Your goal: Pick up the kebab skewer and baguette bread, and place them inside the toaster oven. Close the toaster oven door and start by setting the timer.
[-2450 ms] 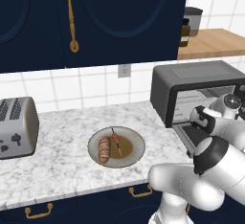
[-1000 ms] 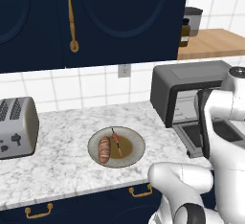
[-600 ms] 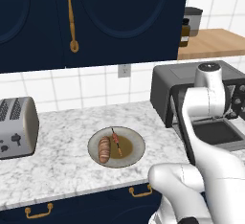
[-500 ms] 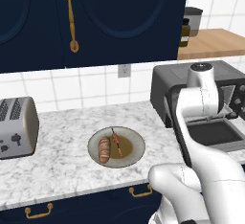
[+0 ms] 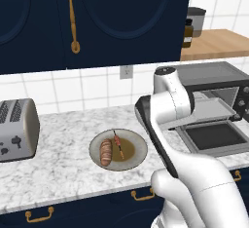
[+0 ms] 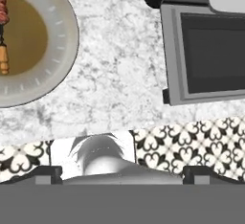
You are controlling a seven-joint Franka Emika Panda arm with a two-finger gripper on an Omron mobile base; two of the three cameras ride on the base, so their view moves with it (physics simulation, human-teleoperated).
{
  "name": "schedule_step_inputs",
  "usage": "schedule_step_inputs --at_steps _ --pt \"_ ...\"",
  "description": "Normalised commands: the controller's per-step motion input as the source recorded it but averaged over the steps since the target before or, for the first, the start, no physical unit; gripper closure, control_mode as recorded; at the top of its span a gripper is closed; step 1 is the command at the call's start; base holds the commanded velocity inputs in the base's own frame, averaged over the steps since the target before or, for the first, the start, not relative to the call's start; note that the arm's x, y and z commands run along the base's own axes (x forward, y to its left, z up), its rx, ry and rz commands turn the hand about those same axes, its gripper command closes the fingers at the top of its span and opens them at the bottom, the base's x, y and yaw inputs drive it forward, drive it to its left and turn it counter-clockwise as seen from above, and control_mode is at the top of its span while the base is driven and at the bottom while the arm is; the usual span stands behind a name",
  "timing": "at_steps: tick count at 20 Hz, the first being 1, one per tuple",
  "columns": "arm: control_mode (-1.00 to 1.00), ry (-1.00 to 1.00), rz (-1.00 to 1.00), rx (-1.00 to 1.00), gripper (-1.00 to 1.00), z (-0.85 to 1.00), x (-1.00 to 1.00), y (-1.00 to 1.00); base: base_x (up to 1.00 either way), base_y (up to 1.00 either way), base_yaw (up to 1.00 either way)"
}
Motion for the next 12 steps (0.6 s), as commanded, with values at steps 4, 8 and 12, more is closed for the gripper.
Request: schedule_step_inputs --at_steps 4,8,12 --pt "-1.00 0.09 0.00 0.05 -1.00 -0.09 0.00 0.86 0.00 0.00 0.00" --pt "-1.00 0.11 0.00 0.04 -1.00 -0.13 0.00 0.85 0.00 0.00 0.00" --pt "-1.00 0.07 0.00 0.06 -1.00 -0.20 0.00 0.68 0.00 0.00 0.00"
